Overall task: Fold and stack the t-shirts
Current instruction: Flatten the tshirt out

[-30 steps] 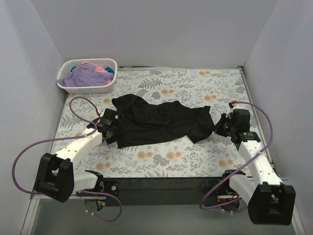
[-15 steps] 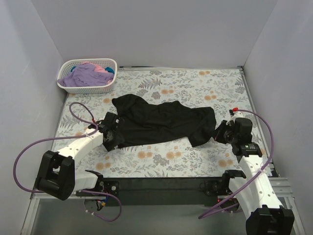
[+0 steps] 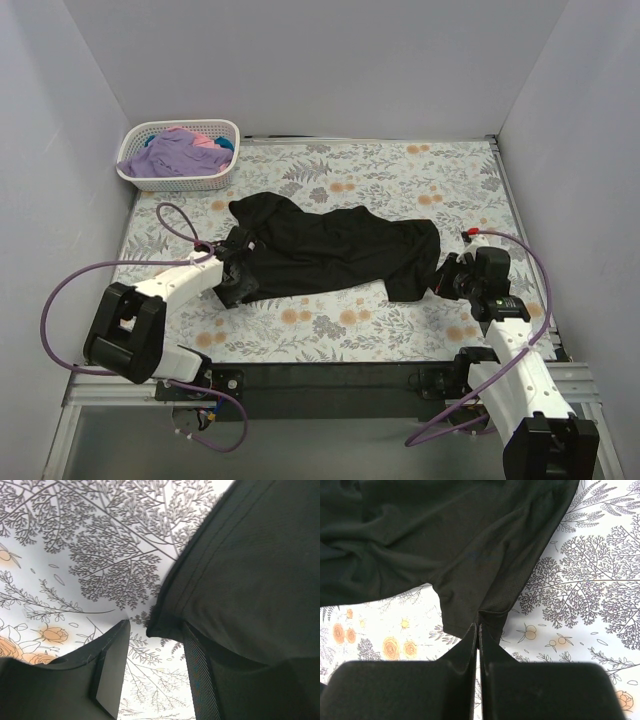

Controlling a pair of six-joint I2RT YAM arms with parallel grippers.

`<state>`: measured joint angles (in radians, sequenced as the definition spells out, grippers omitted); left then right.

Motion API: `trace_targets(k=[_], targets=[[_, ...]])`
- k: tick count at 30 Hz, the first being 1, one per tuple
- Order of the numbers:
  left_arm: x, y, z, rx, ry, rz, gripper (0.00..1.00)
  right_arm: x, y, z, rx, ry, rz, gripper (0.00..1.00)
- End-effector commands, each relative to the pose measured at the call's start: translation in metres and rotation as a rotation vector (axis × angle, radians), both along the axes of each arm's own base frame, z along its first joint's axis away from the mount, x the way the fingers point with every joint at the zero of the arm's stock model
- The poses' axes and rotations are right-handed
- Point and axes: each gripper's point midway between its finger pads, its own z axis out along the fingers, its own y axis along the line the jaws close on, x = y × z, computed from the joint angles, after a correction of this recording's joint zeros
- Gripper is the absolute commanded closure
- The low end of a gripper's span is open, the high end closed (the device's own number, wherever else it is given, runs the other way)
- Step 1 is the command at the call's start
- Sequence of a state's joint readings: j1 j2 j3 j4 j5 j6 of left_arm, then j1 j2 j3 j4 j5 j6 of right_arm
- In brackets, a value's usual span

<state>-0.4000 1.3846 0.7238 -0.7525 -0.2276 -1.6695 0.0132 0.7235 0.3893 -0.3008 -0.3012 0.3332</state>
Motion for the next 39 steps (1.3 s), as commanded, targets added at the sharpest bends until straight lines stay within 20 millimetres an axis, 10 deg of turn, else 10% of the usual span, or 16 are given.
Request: trace_targets(k=[1,13,21,24,31,39], targets=[[0.006,0.001,0.004,0.039,-0.016,0.022,0.55,0.006,0.003,0.004,0.003,-0.047,0.031,0.99],[-0.005,0.005,-0.018,0.085,0.024,0.016,0.61,0.004,0.003,-0.001,-0.003,-0.04,0.033,0.99],[-0.002,0.013,-0.022,0.142,0.023,0.005,1.0,0.004,-0.002,-0.011,-0.022,-0.017,0.009,0.99],[0.007,0.016,-0.013,0.17,0.001,-0.013,1.0,0.009,-0.005,-0.005,-0.023,-0.021,-0.018,0.99],[0.087,0.013,0.073,0.246,-0.191,-0.048,1.0,0.056,-0.017,0.077,-0.039,-0.152,-0.115,0.99],[0.183,-0.001,0.262,0.272,-0.546,-0.065,1.0,0.107,-0.032,0.237,-0.1,-0.422,-0.168,0.99]])
